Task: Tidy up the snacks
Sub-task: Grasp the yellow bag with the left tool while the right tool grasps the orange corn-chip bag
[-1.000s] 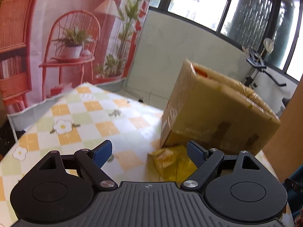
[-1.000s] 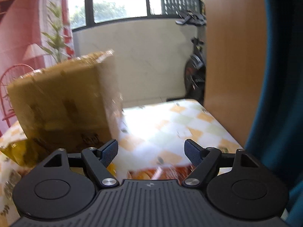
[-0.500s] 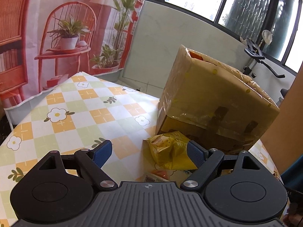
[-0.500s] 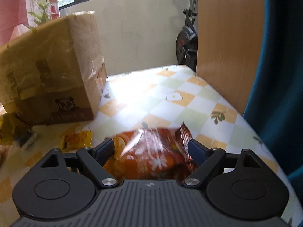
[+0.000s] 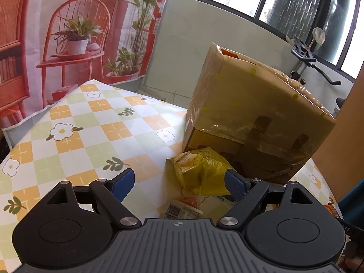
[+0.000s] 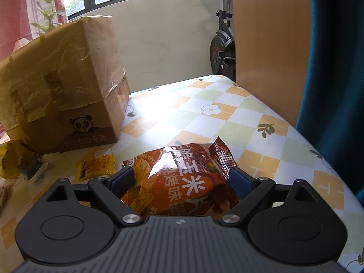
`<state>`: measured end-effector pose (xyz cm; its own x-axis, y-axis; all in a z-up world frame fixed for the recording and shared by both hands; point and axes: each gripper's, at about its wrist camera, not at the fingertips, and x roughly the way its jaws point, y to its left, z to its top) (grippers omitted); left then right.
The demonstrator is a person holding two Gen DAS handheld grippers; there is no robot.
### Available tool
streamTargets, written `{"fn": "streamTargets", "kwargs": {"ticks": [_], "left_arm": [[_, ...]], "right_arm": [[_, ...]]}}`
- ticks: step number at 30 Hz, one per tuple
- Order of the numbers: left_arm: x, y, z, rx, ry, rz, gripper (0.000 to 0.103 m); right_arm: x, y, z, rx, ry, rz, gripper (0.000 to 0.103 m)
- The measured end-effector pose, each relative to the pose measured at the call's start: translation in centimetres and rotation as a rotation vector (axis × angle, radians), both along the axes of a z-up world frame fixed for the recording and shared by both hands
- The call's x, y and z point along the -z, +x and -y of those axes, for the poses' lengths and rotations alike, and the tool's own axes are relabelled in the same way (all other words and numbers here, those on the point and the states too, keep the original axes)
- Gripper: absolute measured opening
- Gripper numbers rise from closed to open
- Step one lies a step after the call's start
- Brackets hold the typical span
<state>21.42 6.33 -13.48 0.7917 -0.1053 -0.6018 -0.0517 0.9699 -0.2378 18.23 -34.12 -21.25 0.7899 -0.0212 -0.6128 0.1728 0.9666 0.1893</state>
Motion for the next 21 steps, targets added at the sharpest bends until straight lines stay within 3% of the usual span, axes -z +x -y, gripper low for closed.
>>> {"fn": "streamTargets", "kwargs": {"ticks": [11, 21], "left_arm": [[0.5, 0.2, 0.8, 0.021, 0.002, -0.026, 0.088], [1.1, 2.1, 1.8, 0.047, 0.007, -0.046, 0.088]], "right_arm": [[0.3, 0.1, -1.9, -0.043, -0.039, -0.005, 0.097], [0.9, -0.8, -1.3, -0.041, -0.004, 0.047, 0.097]]}}
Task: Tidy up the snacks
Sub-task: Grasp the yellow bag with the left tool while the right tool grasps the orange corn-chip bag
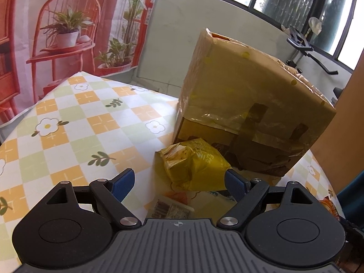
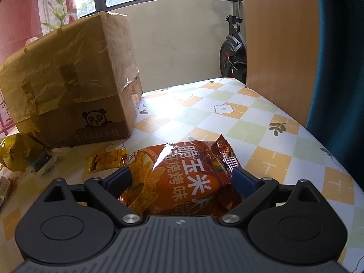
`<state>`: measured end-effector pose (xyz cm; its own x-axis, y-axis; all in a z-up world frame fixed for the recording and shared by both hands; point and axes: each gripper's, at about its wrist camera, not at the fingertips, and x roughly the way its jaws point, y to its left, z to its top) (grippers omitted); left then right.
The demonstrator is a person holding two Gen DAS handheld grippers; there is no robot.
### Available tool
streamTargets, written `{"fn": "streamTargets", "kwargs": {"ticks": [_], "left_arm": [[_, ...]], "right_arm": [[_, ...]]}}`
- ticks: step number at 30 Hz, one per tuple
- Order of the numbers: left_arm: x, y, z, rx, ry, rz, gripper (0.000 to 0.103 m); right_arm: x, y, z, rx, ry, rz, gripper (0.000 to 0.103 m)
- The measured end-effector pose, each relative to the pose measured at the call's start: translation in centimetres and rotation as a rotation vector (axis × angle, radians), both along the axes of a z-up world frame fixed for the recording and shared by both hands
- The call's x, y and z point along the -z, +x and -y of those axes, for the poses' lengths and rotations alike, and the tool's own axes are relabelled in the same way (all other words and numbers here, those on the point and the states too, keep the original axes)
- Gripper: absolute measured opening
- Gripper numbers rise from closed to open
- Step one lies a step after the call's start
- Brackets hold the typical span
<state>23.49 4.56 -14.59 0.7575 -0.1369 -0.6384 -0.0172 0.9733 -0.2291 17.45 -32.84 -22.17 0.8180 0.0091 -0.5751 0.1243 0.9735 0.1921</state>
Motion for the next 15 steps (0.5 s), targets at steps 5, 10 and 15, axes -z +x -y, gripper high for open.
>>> {"fn": "streamTargets", "kwargs": {"ticks": [5, 10, 15], "left_arm": [[0.7, 1.9, 0.8, 0.028, 0.0, -0.015, 0.088], [1.2, 4.0, 0.7, 0.004, -0.022, -0.022, 0.09], [2.2, 6.4, 0.8, -0.002, -0.017, -0.063, 0.091]], "right_arm": [[0.4, -0.4, 0.1, 0.006, 0.007, 0.024, 0.096], [0.9, -0.5, -0.2, 0.005, -0.011, 0.043, 0.096], [1.2, -0.5, -0.3, 0.004, -0.022, 0.054, 0.096]]}}
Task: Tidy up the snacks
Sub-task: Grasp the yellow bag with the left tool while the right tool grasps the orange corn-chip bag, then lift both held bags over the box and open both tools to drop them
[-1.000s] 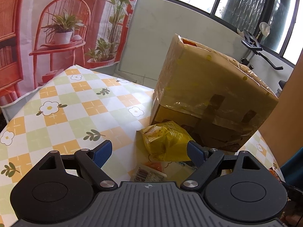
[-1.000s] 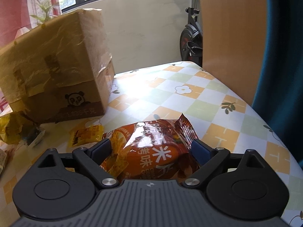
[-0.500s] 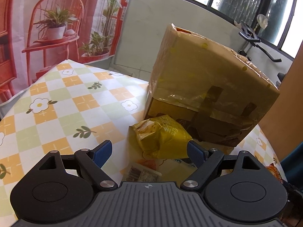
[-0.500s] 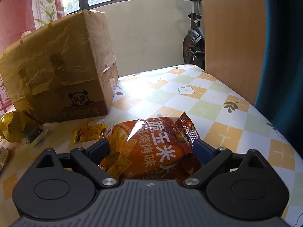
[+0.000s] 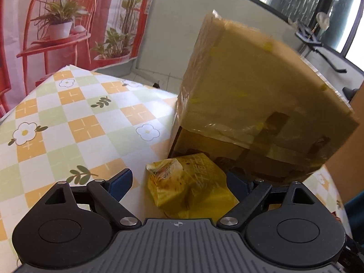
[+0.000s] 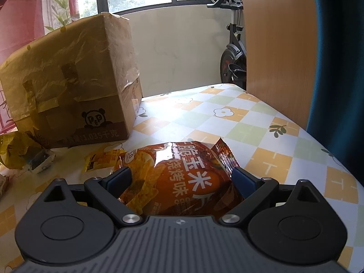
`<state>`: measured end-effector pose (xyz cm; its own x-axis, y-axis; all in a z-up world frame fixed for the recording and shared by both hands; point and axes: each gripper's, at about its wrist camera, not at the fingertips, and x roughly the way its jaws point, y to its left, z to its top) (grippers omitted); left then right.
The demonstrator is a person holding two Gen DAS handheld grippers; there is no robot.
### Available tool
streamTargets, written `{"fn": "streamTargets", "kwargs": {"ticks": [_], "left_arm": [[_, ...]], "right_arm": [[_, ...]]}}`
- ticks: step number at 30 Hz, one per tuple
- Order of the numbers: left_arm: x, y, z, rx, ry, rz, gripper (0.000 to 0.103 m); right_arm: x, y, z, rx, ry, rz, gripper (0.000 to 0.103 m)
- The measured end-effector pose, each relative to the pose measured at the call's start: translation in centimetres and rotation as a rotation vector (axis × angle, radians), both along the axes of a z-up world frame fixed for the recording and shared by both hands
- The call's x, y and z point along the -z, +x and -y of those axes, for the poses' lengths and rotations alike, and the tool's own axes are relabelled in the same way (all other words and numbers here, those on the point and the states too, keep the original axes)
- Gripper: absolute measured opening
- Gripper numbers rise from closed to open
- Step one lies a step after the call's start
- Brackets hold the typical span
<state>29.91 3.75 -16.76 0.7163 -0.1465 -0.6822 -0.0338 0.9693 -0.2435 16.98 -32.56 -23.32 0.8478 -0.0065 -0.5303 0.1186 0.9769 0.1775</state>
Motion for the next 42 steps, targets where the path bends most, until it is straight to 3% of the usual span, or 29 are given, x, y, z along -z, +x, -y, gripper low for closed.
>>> {"fn": "streamTargets", "kwargs": {"ticks": [12, 16, 20, 28, 36, 39, 42], "left_arm": [[2.7, 2.0, 0.9, 0.024, -0.088, -0.064, 0.096], [3.3, 2.3, 1.2, 0.036, -0.125, -0.076, 0.091], [3.1, 1.9, 1.4, 0.05, -0.104, -0.07, 0.083], [0.3, -0.6, 0.9, 0.036, -0.143, 0.037, 0.08], [-2.2, -4.3, 1.3, 0.058, -0.075, 0.126, 0.08], [-2.5, -5.5, 1.0, 0.063, -0.048, 0.141, 0.08], [-2.7, -6.6, 0.5, 0.064, -0.043, 0.147, 0.08]], "right_arm": [[0.2, 0.1, 0.1, -0.007, -0.006, 0.007, 0.097], [0.2, 0.2, 0.0, -0.007, -0.009, 0.006, 0.097], [0.2, 0.2, 0.1, -0.007, -0.002, 0.007, 0.097], [0.2, 0.2, 0.2, -0.007, -0.002, 0.007, 0.097], [0.1, -0.1, 0.2, 0.0, 0.015, 0.011, 0.095], [-0.2, -0.4, 0.5, 0.005, 0.031, 0.016, 0.091], [-0.6, -0.7, 0.7, 0.009, 0.04, 0.024, 0.079]]}}
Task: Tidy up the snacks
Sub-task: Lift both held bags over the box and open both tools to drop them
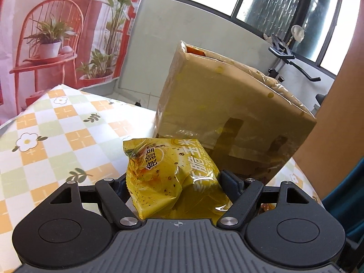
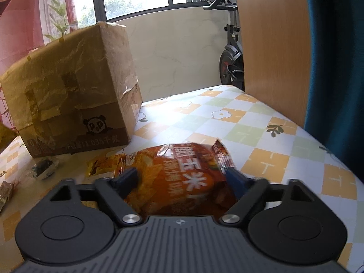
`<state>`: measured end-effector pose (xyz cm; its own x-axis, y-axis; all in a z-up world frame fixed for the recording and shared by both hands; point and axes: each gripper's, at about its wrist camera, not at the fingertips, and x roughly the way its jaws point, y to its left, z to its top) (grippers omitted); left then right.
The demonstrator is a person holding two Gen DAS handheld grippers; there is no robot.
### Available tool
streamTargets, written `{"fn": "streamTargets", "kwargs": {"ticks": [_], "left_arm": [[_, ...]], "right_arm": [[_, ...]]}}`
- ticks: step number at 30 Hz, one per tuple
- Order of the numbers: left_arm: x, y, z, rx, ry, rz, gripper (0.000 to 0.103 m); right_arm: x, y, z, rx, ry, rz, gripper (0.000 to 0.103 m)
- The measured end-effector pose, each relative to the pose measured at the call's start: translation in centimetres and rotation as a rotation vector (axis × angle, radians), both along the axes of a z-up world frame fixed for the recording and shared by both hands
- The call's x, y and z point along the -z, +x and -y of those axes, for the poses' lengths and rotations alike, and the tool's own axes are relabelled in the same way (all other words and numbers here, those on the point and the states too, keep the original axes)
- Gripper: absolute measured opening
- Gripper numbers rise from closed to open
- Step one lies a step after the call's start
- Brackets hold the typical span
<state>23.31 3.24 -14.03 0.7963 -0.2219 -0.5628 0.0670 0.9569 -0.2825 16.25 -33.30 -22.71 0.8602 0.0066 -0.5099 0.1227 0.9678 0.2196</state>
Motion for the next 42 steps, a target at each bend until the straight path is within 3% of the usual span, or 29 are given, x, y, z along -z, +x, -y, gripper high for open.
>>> {"fn": "streamTargets", "kwargs": {"ticks": [7, 15, 24, 32, 38, 42], "left_arm": [[-0.2, -0.5, -0.7, -0.003, -0.029, 0.003, 0.08], [-1.1, -1.1, -0.2, 0.023, -0.024, 0.052, 0.08], [-6.1, 0.0, 0.8, 0.089, 0.016, 0.217, 0.08], [-10.5, 2.9, 2.6, 0.138, 0.001, 0.321, 0.08], [-12.4, 7.2, 5.0, 0.152, 0.036, 0.338, 0.08], [-12.4, 10.8, 6.6, 0.154, 0.088, 0.306, 0.08]], "right_arm": [[-0.9, -0.2, -0.2, -0.031, 0.005, 0.001, 0.072], [-3.1, -0.6, -0.7, -0.043, 0.019, 0.064, 0.072], [-9.5, 1.0, -0.9, -0.088, 0.025, 0.221, 0.072], [-15.7, 4.8, -2.7, -0.163, 0.009, 0.384, 0.072], [-18.1, 8.6, -4.1, -0.209, -0.008, 0.44, 0.072], [-18.7, 11.1, -4.8, -0.227, -0.019, 0.459, 0.072]]}}
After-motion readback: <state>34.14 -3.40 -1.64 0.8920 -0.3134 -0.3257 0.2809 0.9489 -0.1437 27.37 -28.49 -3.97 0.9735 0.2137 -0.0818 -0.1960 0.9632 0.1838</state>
